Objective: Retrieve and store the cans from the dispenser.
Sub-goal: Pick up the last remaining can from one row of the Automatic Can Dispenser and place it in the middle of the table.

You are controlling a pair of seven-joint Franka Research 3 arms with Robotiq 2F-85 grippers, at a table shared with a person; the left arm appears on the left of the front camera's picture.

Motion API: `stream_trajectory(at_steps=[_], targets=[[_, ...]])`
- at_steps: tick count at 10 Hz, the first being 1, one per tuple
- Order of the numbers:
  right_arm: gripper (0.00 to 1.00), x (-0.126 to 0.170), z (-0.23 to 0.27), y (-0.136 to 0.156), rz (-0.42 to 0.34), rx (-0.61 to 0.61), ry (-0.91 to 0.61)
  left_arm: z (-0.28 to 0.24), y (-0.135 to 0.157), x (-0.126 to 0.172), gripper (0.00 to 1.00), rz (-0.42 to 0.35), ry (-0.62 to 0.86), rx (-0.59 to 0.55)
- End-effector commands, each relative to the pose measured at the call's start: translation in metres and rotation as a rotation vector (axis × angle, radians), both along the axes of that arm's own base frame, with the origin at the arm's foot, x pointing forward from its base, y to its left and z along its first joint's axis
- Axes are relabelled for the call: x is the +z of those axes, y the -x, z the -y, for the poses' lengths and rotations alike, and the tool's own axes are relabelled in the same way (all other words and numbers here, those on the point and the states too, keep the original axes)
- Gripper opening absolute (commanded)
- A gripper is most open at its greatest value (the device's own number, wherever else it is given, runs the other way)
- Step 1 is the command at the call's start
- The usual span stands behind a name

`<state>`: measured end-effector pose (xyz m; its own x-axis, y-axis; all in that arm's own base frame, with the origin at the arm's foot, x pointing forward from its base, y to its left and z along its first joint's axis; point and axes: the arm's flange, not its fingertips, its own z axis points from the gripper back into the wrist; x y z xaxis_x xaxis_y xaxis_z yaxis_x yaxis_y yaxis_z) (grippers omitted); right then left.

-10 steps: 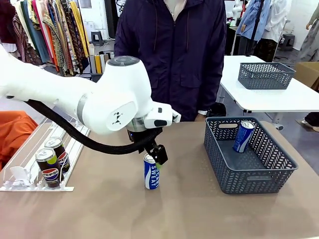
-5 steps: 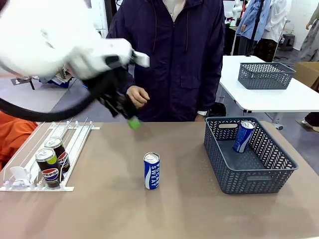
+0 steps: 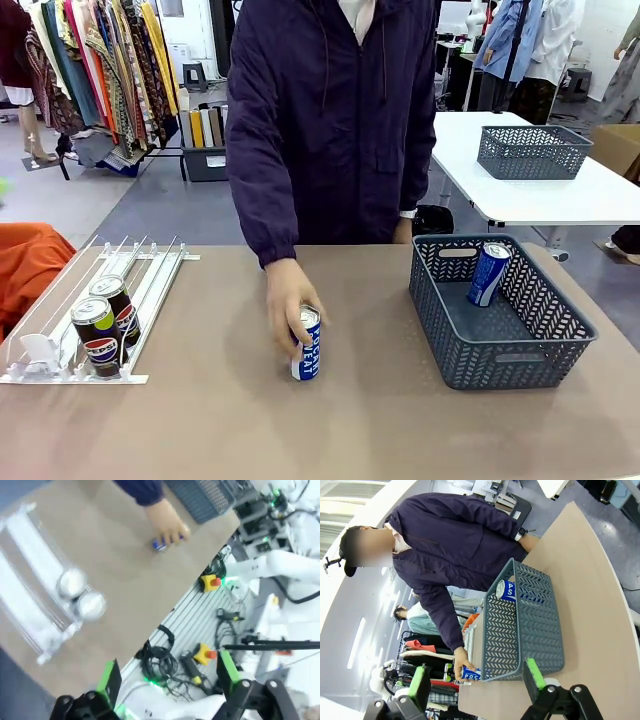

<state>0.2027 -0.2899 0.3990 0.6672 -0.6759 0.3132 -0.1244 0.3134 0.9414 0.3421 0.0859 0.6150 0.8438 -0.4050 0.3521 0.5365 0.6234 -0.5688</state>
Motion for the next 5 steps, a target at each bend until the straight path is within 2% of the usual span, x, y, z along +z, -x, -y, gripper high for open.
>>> stream_trajectory(at_steps=[1, 3, 4, 5], targets=[[1.0, 0.003, 0.0, -0.004, 0.036, -0.009, 0.006, -0.08, -0.032, -0.018, 1.0, -0.127, 0.244, 0.115], [1.0, 0.003, 0.0, -0.004, 0.036, -0.009, 0.006, -0.158, -0.015, -0.067, 1.0, -0.176, 0.471, 0.262], [1.0, 0.003, 0.0, -0.004, 0.036, -0.009, 0.006, -0.178, -0.01, -0.09, 1.0, -0.188, 0.582, 0.302], [1.0, 0.003, 0.0, -0.004, 0.036, -0.009, 0.006, -0.184, -0.012, -0.111, 1.0, -0.205, 0.629, 0.353]])
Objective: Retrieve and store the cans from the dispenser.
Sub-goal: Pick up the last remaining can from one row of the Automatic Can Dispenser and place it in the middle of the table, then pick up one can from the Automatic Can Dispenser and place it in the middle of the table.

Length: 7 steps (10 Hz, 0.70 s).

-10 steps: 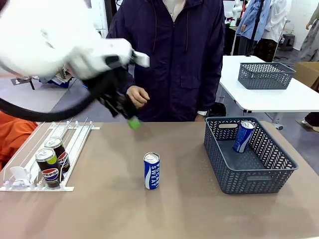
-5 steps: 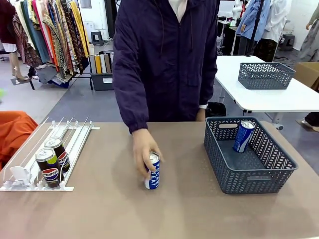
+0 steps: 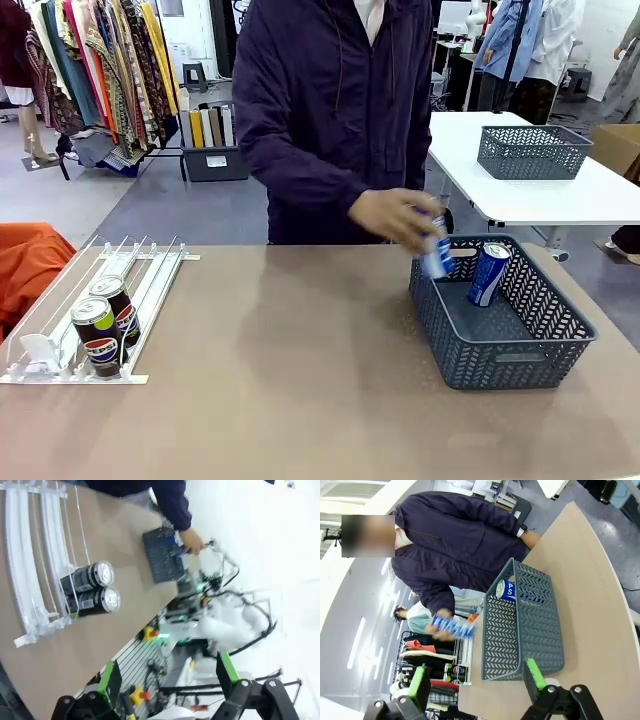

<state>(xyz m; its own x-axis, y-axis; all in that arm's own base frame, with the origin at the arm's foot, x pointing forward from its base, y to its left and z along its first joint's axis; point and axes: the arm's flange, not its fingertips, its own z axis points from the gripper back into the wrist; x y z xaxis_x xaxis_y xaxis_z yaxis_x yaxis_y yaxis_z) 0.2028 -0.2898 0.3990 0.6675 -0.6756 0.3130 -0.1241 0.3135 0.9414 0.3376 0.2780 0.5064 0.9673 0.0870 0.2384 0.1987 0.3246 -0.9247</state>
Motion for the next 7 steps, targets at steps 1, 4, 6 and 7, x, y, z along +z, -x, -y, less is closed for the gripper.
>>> stream_trajectory(at_steps=[1, 4, 6, 7], targets=[[1.0, 0.0032, -0.0001, -0.0043, 0.036, -0.009, 0.006, 0.0163, 0.0015, 0.0229, 1.0, 0.02, -0.097, -0.063], [1.0, 0.0032, -0.0001, -0.0043, 0.036, -0.009, 0.006, 0.0163, 0.0015, 0.0229, 1.0, 0.02, -0.097, -0.063], [1.0, 0.0032, -0.0001, -0.0043, 0.036, -0.009, 0.006, 0.0163, 0.0015, 0.0229, 1.0, 0.02, -0.097, -0.063], [1.0, 0.0032, -0.0001, -0.0043, 0.036, -0.009, 0.006, 0.0163, 0.0015, 0.0229, 1.0, 0.02, -0.097, -0.063]])
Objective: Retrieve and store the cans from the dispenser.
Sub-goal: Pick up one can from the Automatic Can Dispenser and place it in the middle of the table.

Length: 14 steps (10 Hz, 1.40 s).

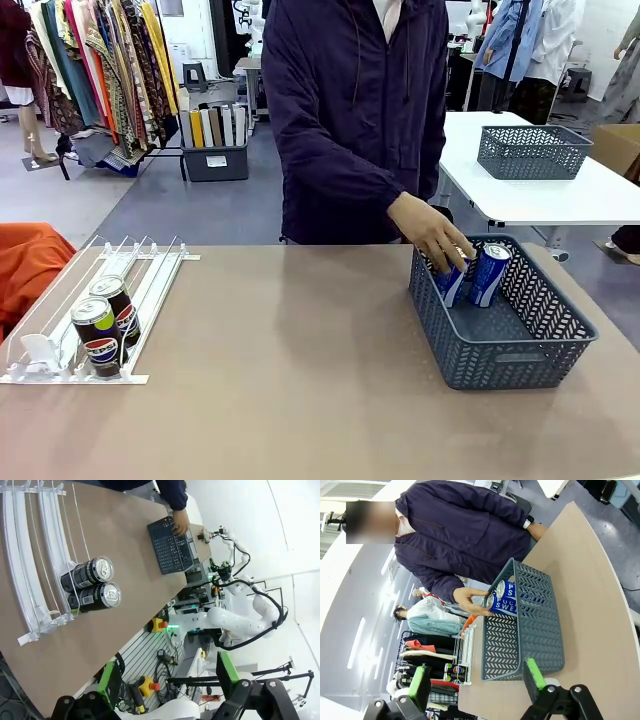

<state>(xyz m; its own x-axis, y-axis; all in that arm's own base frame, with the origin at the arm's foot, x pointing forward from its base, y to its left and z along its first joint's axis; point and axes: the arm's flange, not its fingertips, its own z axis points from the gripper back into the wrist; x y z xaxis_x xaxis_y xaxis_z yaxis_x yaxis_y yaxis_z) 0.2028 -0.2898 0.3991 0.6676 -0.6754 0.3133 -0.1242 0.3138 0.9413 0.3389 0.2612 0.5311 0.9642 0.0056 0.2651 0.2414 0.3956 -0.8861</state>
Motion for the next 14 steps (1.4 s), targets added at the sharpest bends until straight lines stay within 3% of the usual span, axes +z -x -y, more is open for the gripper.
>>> stream_trajectory(at_steps=[1, 3, 4, 6, 8, 9, 10, 11, 14], targets=[[1.0, 0.003, 0.0, -0.004, 0.036, -0.01, 0.005, -0.001, 0.003, -0.002, 1.0, -0.003, -0.004, -0.003], [1.0, 0.003, 0.0, -0.004, 0.036, -0.01, 0.005, -0.001, 0.0, -0.001, 1.0, -0.003, 0.001, 0.002], [1.0, 0.003, 0.0, -0.004, 0.036, -0.01, 0.005, 0.017, 0.005, 0.013, 1.0, 0.013, -0.114, -0.046], [1.0, 0.003, 0.0, -0.004, 0.036, -0.01, 0.005, 0.082, 0.022, 0.022, 1.0, -0.006, -0.4, -0.025], [1.0, 0.003, 0.0, -0.004, 0.036, -0.01, 0.005, 0.155, 0.04, 0.01, 1.0, 0.012, -0.665, -0.031], [1.0, 0.003, 0.0, -0.004, 0.036, -0.01, 0.005, 0.191, 0.041, 0.005, 1.0, 0.037, -0.764, -0.105], [1.0, 0.003, 0.0, -0.004, 0.036, -0.01, 0.005, 0.228, 0.039, -0.005, 1.0, 0.052, -0.908, -0.08], [1.0, 0.003, 0.0, -0.004, 0.036, -0.01, 0.005, 0.268, 0.033, -0.018, 1.0, 0.057, -0.969, -0.124], [1.0, 0.003, 0.0, -0.004, 0.036, -0.01, 0.005, 0.329, 0.012, -0.048, 1.0, 0.087, -1.118, 0.09]])
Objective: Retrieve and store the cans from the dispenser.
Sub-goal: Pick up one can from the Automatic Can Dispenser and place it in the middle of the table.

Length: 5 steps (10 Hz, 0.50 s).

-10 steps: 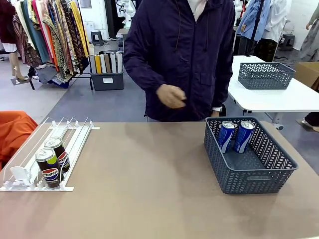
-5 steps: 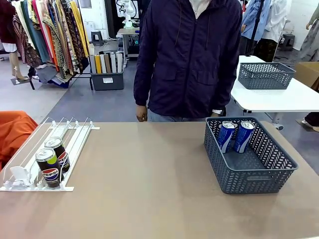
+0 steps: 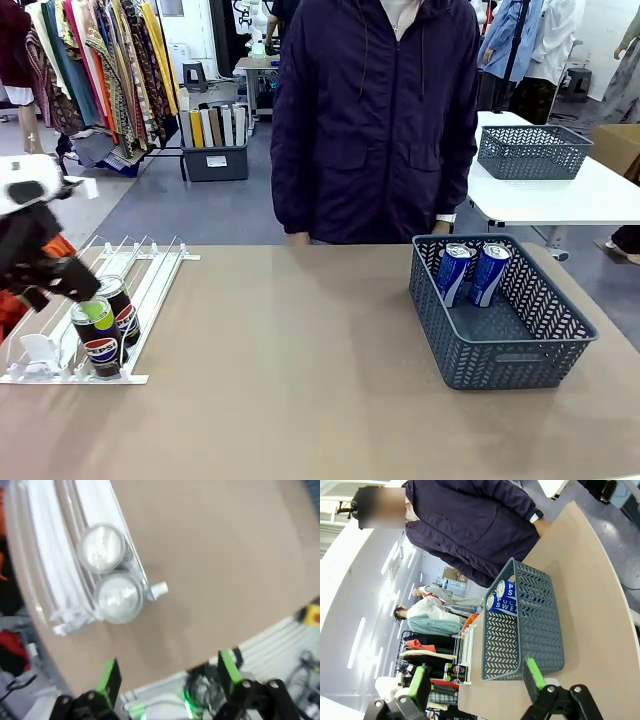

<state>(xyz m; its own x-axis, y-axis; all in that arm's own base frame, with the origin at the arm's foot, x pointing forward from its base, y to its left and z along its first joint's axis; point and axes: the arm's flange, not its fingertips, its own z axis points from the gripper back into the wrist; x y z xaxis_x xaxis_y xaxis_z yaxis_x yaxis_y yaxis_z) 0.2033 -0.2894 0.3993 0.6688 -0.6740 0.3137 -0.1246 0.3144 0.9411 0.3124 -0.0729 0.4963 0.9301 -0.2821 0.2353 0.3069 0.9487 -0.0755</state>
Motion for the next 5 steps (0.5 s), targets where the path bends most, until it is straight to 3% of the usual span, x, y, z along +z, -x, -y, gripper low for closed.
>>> stream_trajectory(at_steps=[1, 2, 4, 5], targets=[[1.0, 0.003, 0.0, -0.004, 0.036, -0.011, 0.005, 0.003, -0.026, -0.023, 1.0, 0.048, -0.186, 0.159], [1.0, 0.003, 0.0, -0.004, 0.036, -0.011, 0.005, 0.0, 0.0, 0.0, 1.0, 0.0, 0.0, 0.0], [1.0, 0.003, 0.0, -0.004, 0.036, -0.011, 0.005, 0.0, 0.0, 0.0, 1.0, 0.0, 0.0, 0.0], [1.0, 0.003, 0.0, -0.004, 0.036, -0.011, 0.005, 0.01, -0.014, -0.008, 1.0, 0.026, -0.04, 0.036]])
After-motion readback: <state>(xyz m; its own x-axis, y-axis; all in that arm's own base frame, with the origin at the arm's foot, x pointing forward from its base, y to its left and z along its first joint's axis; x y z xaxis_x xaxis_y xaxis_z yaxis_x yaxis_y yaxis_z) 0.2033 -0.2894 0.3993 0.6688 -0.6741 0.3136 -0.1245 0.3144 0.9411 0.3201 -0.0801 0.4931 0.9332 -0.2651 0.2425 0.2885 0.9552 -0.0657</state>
